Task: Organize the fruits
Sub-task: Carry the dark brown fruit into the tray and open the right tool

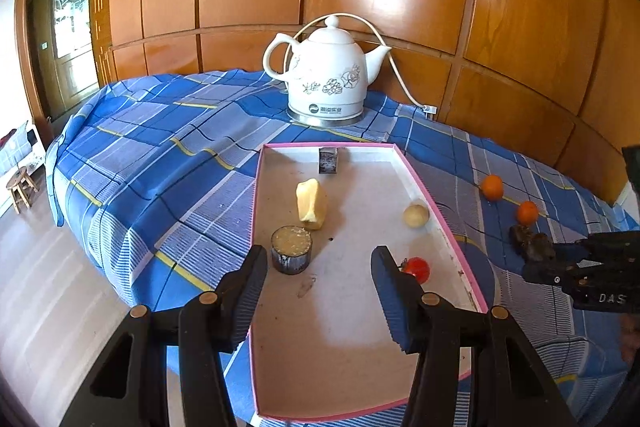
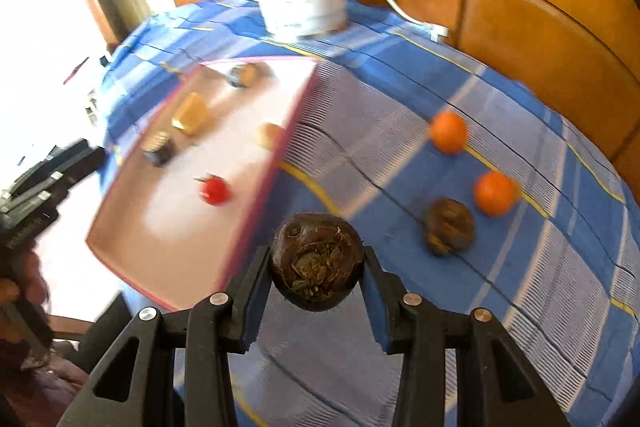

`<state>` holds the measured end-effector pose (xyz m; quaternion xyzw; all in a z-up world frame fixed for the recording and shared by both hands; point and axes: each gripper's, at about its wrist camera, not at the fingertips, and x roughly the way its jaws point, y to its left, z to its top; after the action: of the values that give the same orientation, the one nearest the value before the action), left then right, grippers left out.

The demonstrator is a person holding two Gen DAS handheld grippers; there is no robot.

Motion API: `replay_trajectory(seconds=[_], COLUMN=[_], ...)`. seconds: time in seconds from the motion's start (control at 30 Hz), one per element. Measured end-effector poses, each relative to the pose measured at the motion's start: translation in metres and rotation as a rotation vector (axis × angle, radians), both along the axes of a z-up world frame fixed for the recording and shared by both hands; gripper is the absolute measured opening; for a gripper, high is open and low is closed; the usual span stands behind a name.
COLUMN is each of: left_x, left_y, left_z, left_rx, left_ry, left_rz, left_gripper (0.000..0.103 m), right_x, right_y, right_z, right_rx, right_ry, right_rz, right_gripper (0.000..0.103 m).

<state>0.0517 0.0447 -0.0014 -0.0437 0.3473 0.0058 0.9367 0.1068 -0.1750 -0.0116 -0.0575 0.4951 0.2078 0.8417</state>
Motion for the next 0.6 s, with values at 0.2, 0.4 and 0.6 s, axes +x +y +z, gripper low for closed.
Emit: replay_trajectory(seconds=[0.2, 0.4, 0.6], left_x=[-0.001, -0.002, -0.002], left_y=[0.005, 0.011, 0.015], left_z=[-0.001, 0.0, -0.002], left_rx=[-0.01, -0.02, -0.025], left_ry=[-0.002, -0.007, -0.002], left_rz=[0.012, 0.027, 0.035], left_gripper=[0.055, 0.055, 0.055], right_x=[0.006, 0.02, 0.042], right_y=[0.033, 0.066, 0.09], right_z=[0.006, 0.007, 0.005], right_rx=[0.05, 0.073, 0.085], right_ry=[0.004, 0.015, 0.027], right_rz=[0.057, 0.096, 0.082], right_gripper=[0.043, 0.044, 0.044])
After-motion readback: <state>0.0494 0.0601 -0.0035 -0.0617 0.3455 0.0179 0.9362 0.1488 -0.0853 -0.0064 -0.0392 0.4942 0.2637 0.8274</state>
